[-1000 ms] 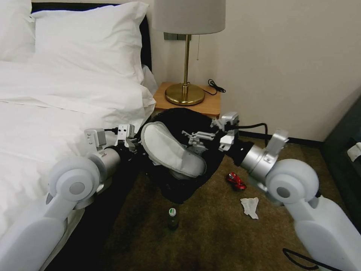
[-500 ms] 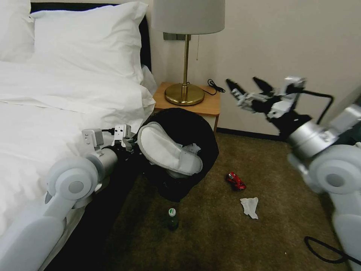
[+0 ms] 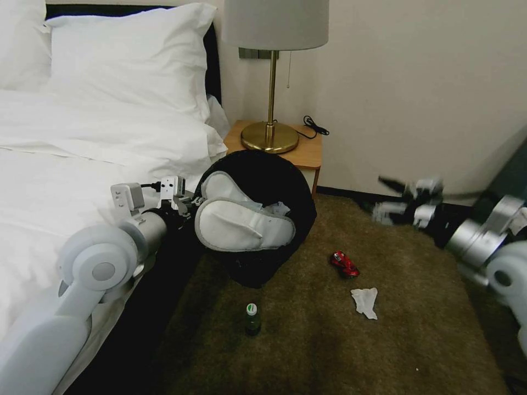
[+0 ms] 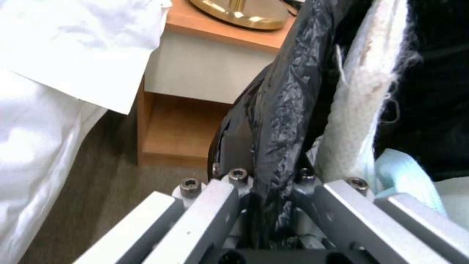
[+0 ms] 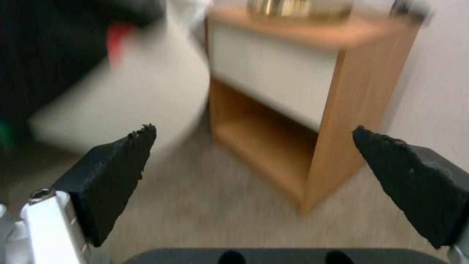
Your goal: Pick up the trash bin, then pick up the garbage on the floor and place it into the trash bin.
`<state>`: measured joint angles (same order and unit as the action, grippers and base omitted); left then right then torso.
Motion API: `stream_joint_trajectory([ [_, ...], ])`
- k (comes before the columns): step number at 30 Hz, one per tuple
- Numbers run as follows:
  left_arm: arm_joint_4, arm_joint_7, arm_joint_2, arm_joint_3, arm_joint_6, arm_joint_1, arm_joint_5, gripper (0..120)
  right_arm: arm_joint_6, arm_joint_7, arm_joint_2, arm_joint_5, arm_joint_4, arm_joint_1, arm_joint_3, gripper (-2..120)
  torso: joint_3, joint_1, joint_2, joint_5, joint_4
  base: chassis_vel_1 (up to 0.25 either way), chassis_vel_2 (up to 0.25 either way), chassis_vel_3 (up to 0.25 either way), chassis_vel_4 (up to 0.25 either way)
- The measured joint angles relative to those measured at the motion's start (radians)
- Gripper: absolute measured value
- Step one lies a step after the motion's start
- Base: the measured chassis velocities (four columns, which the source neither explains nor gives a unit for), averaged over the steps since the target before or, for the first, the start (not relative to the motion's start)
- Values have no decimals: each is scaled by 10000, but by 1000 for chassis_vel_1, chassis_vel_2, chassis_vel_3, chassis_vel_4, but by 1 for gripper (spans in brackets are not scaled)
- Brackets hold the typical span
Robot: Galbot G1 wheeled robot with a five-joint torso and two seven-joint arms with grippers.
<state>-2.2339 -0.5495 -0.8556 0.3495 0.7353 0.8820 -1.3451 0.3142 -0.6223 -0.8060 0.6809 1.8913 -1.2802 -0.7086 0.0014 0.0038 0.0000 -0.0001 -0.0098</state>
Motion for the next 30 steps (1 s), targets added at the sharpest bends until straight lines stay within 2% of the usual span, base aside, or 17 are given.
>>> stream_joint_trajectory([
  [4, 4, 15, -27, -48, 0, -41, 4, 1, -641, -925, -138, -971, -760, -408, 368, 100, 0, 0, 0, 2, 2, 0, 0, 0, 0],
  [11, -6, 142, -17, -101, 0, -100, 1, 1, -1741, -1568, -168, -2208, -1462, -761, 793, 100, 0, 0, 0, 1, 2, 0, 0, 0, 0],
  [12, -2, 175, -12, -110, 0, -105, 2, 1, -2280, -1822, -172, -2611, -1780, -733, 1062, 100, -1, 0, 0, -2, 1, 0, 0, 0, 0],
  [13, -2, 175, -12, -110, 0, -105, 2, 1, -2280, -1822, -172, -2611, -1780, -733, 1062, 100, -1, 0, 0, -2, 1, 0, 0, 0, 0],
  [14, -5, 192, -4, -124, 1, -98, 4, 1, -2875, -2058, -186, -2793, -2242, -540, 1471, 100, 0, 0, 0, -1, 0, 0, 0, 0, 0],
  [15, -5, 192, -4, -124, 1, -98, 4, 1, -2875, -2058, -186, -2793, -2242, -540, 1471, 100, 0, 0, 0, -1, 0, 0, 0, 0, 0],
  [17, 2, 250, 4, -199, 1, -73, 57, 1, -4517, -2363, -195, -2434, -3302, 4, 2448, 100, 0, 1, 0, 3, 1, 0, 0, 0, 0],
  [21, -6, 284, 5, -224, 0, -19, 125, 1, -5003, -2844, -150, -2265, -3774, 378, 3207, 100, 0, 1, 0, 0, 0, 0, 0, 0, 0],
  [30, 31, 330, 83, -295, 0, -20, 163, 1, -5519, -2746, -568, -3027, -4454, 970, 4329, 100, 1, 2, 0, -3, -1, 0, 0, 0, 0],
])
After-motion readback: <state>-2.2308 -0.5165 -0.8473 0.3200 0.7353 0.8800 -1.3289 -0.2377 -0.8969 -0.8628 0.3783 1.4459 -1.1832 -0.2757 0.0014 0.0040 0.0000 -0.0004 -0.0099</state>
